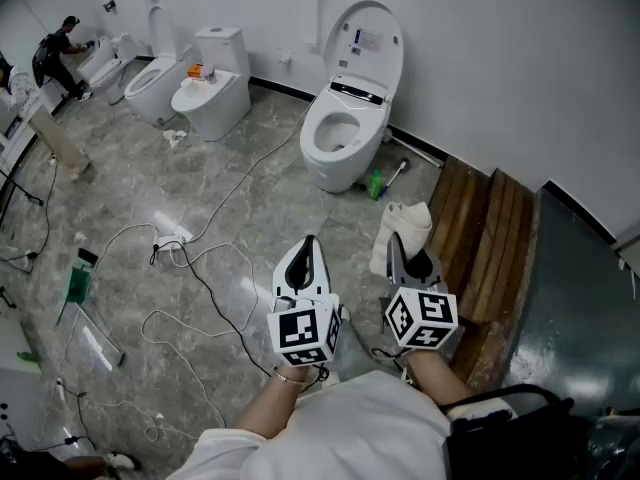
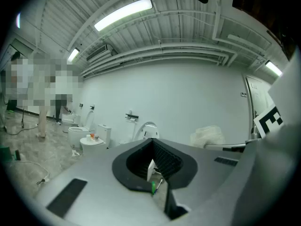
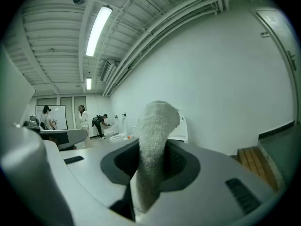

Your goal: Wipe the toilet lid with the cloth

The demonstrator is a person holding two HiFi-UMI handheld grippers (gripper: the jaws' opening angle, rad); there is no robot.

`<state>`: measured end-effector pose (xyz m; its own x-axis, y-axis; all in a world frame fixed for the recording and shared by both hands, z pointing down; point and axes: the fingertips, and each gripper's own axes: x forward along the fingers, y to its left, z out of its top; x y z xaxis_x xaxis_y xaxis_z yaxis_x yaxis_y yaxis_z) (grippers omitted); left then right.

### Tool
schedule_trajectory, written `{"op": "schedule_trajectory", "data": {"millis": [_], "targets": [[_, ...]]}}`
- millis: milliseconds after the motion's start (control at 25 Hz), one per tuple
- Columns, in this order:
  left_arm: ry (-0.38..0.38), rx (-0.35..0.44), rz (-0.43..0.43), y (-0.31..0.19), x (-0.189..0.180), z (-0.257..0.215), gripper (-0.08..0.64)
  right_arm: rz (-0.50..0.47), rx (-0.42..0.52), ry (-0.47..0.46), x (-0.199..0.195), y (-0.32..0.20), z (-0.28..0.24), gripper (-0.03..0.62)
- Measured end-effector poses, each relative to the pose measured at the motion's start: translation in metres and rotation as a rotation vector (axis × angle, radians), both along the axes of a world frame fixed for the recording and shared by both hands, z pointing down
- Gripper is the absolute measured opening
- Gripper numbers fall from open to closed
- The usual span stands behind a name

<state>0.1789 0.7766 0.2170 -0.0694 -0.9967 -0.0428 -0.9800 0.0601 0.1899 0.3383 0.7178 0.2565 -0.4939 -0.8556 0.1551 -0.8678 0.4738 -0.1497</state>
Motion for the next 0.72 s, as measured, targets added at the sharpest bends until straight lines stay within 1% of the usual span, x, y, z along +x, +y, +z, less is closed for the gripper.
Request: {"op": "schedule_trajectory", "data": {"millis": [120, 320, 520, 720], "targets": [[0.0, -0.002, -0.009, -0.036, -0.012, 0.004, 0.005, 0.006, -0.005, 0.0, -0.008, -0.04, 0.005, 0.101], [-0.003, -0.026, -0.021, -0.106, -0.037, 0.001, 0.005, 0.008, -0.037, -0.017, -0.028, -0.115, 0.006, 0.101], [-0.031, -0.021, -0.024, -0.175, -0.058, -0.01, 0.005, 0.008, -0.041, -0.029, -0.045, -0.188, 0.004, 0.101], [-0.018, -0.019, -0.021, -0.229, -0.075, -0.006, 0.005, 0.007, -0.056, -0.024, -0.063, -0.233, 0.011, 0.101]]}}
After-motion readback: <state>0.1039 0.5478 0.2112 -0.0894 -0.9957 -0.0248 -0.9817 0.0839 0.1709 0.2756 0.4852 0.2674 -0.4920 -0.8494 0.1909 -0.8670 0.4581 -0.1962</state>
